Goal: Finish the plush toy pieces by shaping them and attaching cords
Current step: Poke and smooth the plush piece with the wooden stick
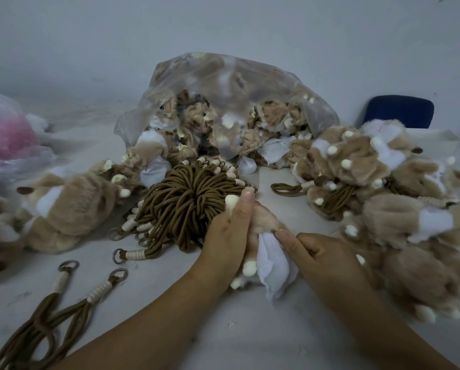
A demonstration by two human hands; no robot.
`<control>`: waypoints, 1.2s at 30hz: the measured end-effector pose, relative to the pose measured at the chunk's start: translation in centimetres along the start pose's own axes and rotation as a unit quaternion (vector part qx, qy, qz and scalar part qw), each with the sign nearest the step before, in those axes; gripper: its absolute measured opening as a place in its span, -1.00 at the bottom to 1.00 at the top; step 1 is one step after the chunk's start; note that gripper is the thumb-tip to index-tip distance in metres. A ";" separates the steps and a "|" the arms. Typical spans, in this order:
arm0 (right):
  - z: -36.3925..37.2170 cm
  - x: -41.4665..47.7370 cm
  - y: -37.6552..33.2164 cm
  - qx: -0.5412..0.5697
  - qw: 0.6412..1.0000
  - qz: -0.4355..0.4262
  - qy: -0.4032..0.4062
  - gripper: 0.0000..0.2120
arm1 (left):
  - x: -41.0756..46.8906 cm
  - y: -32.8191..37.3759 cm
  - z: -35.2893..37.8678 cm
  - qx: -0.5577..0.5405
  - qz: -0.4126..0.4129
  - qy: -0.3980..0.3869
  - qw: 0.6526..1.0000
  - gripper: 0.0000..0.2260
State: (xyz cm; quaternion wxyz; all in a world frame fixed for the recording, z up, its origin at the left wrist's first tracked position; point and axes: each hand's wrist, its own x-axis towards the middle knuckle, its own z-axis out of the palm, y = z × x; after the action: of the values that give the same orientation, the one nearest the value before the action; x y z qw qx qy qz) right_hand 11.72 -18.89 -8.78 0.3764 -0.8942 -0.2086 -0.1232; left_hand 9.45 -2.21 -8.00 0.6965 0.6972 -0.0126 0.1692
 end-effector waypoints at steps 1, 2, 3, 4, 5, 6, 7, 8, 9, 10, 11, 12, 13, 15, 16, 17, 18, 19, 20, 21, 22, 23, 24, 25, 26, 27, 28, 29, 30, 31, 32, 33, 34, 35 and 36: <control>0.1 0.0 0.0 0.003 1.000 0.004 -0.003 -0.35 | -0.1 0.0 0.0 -0.008 0.000 0.010 1.000 -0.33; 0.2 0.0 0.0 0.009 1.000 0.010 -0.006 -0.33 | -0.1 0.1 0.0 -0.018 0.000 0.018 1.000 -0.34; 0.2 0.0 0.0 0.014 1.000 0.014 -0.008 -0.31 | -0.1 0.2 0.0 -0.030 0.003 0.024 0.999 -0.37; 0.3 0.0 0.1 0.017 1.000 0.016 -0.007 -0.30 | -0.2 0.3 0.1 -0.041 0.009 0.028 0.999 -0.42; 0.3 -0.1 0.1 0.020 1.000 0.015 -0.006 -0.31 | -0.3 0.3 0.1 -0.044 0.017 0.030 0.998 -0.45; 0.4 -0.1 0.0 0.025 1.000 0.013 -0.004 -0.31 | -0.3 0.3 0.2 -0.042 0.020 0.031 0.998 -0.46; 0.4 -0.1 -0.1 0.030 0.999 0.011 -0.002 -0.29 | -0.4 0.3 0.4 -0.036 0.017 0.031 0.999 -0.45; 0.5 -0.1 -0.2 0.038 0.999 0.011 0.000 -0.27 | -0.5 0.2 0.5 -0.026 0.012 0.028 0.999 -0.42; 0.5 -0.1 -0.4 0.047 0.999 0.014 0.002 -0.26 | -0.6 0.0 0.7 -0.017 0.009 0.019 1.000 -0.41; 0.6 -0.2 -0.5 0.058 0.998 0.016 0.004 -0.26 | -0.7 0.0 0.9 -0.012 0.011 0.009 1.000 -0.44; 0.6 -0.2 -0.6 0.063 0.998 0.018 0.005 -0.27 | -0.8 0.0 1.0 -0.011 0.012 0.000 1.000 -0.49; 0.7 -0.2 -0.7 0.064 0.998 0.017 0.006 -0.29 | -0.8 0.0 1.1 -0.012 0.010 -0.008 1.000 -0.52; 0.8 -0.3 -0.7 0.061 0.998 0.014 0.005 -0.30 | -0.8 -0.1 1.0 -0.014 0.010 -0.014 1.000 -0.54; 0.8 -0.2 -0.5 0.052 0.999 0.008 0.003 -0.33 | -0.7 -0.2 0.9 -0.016 0.017 -0.019 1.000 -0.57; 0.7 -0.2 -0.3 0.043 0.999 0.006 0.003 -0.35 | -0.6 -0.3 0.8 -0.014 0.020 -0.015 1.000 -0.56; 0.6 -0.2 -0.2 0.027 1.000 0.004 0.005 -0.36 | -0.5 -0.2 0.7 -0.012 0.021 -0.003 1.000 -0.54; 0.5 -0.2 0.0 0.004 1.000 0.001 0.011 -0.36 | -0.4 -0.1 0.4 -0.014 0.021 0.021 0.999 -0.50; 0.3 -0.2 0.2 -0.022 1.000 0.003 0.020 -0.36 | -0.1 0.1 0.0 -0.022 0.019 0.058 0.998 -0.46; 0.1 -0.1 0.3 -0.045 0.998 0.011 0.033 -0.36 | 0.3 0.2 -0.4 -0.035 0.019 0.103 0.994 -0.43; -0.1 0.0 0.4 -0.059 0.997 0.024 0.049 -0.36 | 0.7 0.4 -0.9 -0.049 0.022 0.145 0.988 -0.43; -0.3 0.2 0.4 -0.063 0.995 0.041 0.064 -0.36 | 1.0 0.5 -1.3 -0.064 0.031 0.175 0.982 -0.46; -0.4 0.3 0.5 -0.068 0.993 0.061 0.069 -0.38 | 1.1 0.6 -1.5 -0.072 0.043 0.187 0.979 -0.49; -0.3 0.4 0.6 -0.079 0.992 0.076 0.065 -0.41 | 1.0 0.7 -1.5 -0.067 0.053 0.182 0.979 -0.50; -0.2 0.5 0.8 -0.088 0.991 0.080 0.064 -0.48 | 0.9 0.7 -1.2 -0.055 0.059 0.168 0.983 -0.51; 0.1 0.4 1.0 -0.081 0.991 0.073 0.076 -0.58 | 0.7 0.6 -0.9 -0.045 0.059 0.150 0.986 -0.51; 0.2 0.1 0.9 -0.065 0.992 0.056 0.094 -0.68 | 0.4 0.6 -0.6 -0.042 0.054 0.131 0.989 -0.51; 0.2 -0.2 0.6 -0.045 0.992 0.029 0.115 -0.72 | 0.3 0.5 -0.3 -0.044 0.049 0.113 0.991 -0.50; 0.2 -0.4 0.3 -0.022 0.991 -0.003 0.131 -0.73 | 0.2 0.4 -0.2 -0.046 0.047 0.096 0.993 -0.49; 0.0 -0.4 0.1 0.004 0.990 -0.029 0.135 -0.71 | 0.2 0.3 -0.1 -0.042 0.047 0.082 0.995 -0.48; -0.2 -0.5 -0.2 0.028 0.991 -0.046 0.120 -0.71 | 0.2 0.3 -0.1 -0.035 0.047 0.071 0.996 -0.47; -0.3 -0.4 -0.5 0.045 0.994 -0.053 0.084 -0.71 | 0.2 0.2 -0.1 -0.026 0.047 0.062 0.997 -0.47; -0.3 -0.4 -0.8 0.051 0.997 -0.050 0.033 -0.70 | 0.1 0.2 -0.1 -0.018 0.046 0.054 0.997 -0.48; -0.1 -0.4 -1.1 0.049 0.998 -0.040 -0.018 -0.67 | 0.1 0.1 -0.1 -0.008 0.045 0.046 0.998 -0.48; 0.1 -0.4 -1.2 0.043 0.997 -0.031 -0.053 -0.61 | 0.1 0.0 -0.1 0.004 0.043 0.040 0.998 -0.50; 0.4 -0.4 -1.2 0.037 0.997 -0.027 -0.063 -0.58 | 0.2 -0.1 -0.1 0.018 0.039 0.034 0.998 -0.52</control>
State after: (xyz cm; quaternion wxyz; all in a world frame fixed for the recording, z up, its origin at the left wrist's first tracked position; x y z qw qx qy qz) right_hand 10.86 -17.94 -8.50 0.3921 -0.8795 -0.2605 -0.0691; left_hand 9.62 -2.07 -8.02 0.6765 0.7026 -0.0133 0.2203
